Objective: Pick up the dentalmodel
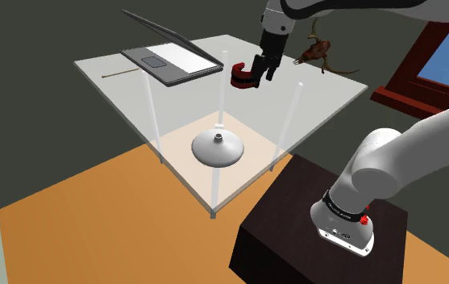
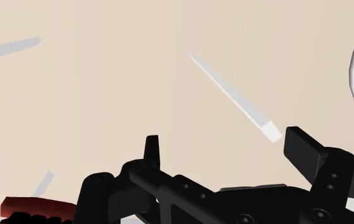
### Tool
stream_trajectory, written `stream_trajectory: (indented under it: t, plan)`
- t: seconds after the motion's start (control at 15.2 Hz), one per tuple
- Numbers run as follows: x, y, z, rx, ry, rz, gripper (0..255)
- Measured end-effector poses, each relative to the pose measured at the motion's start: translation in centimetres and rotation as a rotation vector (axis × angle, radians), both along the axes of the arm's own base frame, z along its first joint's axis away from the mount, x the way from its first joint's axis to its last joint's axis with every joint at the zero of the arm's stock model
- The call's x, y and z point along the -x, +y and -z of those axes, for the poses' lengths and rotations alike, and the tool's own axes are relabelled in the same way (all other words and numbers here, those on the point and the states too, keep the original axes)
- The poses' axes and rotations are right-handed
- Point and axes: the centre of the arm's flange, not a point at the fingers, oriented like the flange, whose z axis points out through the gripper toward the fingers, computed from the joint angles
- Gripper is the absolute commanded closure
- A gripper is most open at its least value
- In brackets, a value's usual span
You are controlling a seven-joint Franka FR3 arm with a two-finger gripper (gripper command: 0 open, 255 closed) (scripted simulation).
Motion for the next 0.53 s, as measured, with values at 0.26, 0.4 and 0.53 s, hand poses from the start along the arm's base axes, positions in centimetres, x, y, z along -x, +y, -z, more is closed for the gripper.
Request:
stream_trajectory:
  t: [0.26, 0.4, 0.53]
  plan:
    - [-4.6, -3.3, 0.6, -0.003, 0.004, -0.003, 0]
    - [-6.6, -5.0, 1.1, -0.004, 0.008, -0.004, 0]
    - [-8.7, -6.8, 1.4, -0.005, 0.01, -0.005, 0]
